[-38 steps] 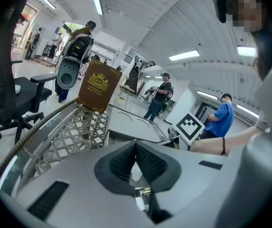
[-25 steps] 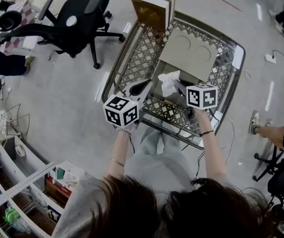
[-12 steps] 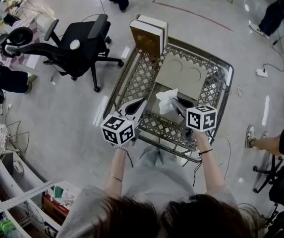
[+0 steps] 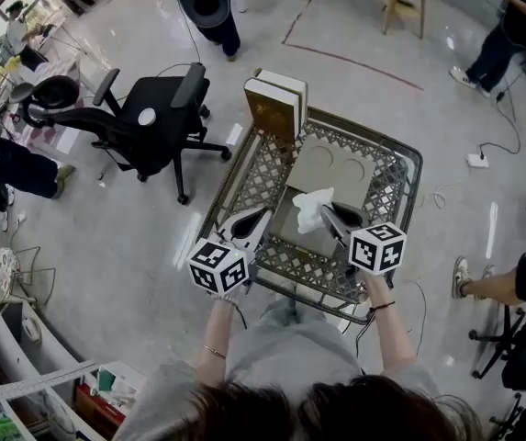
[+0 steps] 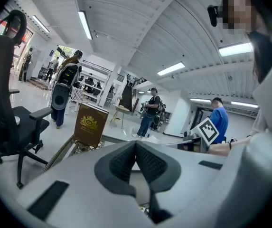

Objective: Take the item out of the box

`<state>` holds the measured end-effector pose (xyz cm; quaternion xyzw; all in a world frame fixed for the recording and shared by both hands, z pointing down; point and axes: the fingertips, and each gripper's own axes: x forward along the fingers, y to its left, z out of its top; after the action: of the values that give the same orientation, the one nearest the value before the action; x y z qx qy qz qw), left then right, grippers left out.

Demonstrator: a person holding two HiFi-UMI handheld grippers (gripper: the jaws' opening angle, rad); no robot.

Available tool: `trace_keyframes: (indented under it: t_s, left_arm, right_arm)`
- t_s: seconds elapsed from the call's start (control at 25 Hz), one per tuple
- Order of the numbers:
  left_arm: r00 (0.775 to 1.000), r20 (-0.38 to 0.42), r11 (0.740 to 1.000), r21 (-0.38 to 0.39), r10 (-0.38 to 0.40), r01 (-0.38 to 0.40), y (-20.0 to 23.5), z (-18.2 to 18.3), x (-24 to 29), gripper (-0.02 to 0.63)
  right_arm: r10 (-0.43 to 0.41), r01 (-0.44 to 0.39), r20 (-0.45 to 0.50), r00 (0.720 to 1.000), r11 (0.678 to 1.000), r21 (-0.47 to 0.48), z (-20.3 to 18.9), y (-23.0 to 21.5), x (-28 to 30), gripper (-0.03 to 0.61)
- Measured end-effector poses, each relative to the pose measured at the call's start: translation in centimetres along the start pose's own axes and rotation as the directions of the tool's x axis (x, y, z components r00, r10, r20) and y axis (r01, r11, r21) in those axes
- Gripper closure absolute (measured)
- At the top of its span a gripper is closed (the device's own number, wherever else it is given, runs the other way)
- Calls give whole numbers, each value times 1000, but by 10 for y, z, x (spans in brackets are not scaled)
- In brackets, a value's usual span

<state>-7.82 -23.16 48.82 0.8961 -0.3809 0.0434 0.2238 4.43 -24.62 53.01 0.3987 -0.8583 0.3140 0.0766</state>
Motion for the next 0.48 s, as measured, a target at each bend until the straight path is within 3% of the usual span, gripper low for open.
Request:
trace_keyframes:
  t_s: [0.48]
  left_arm:
    - [996, 83, 998, 55, -13, 8, -19, 48, -18, 597]
  right_arm:
    - [18, -13, 138, 990, 999, -37, 55, 17, -31, 508]
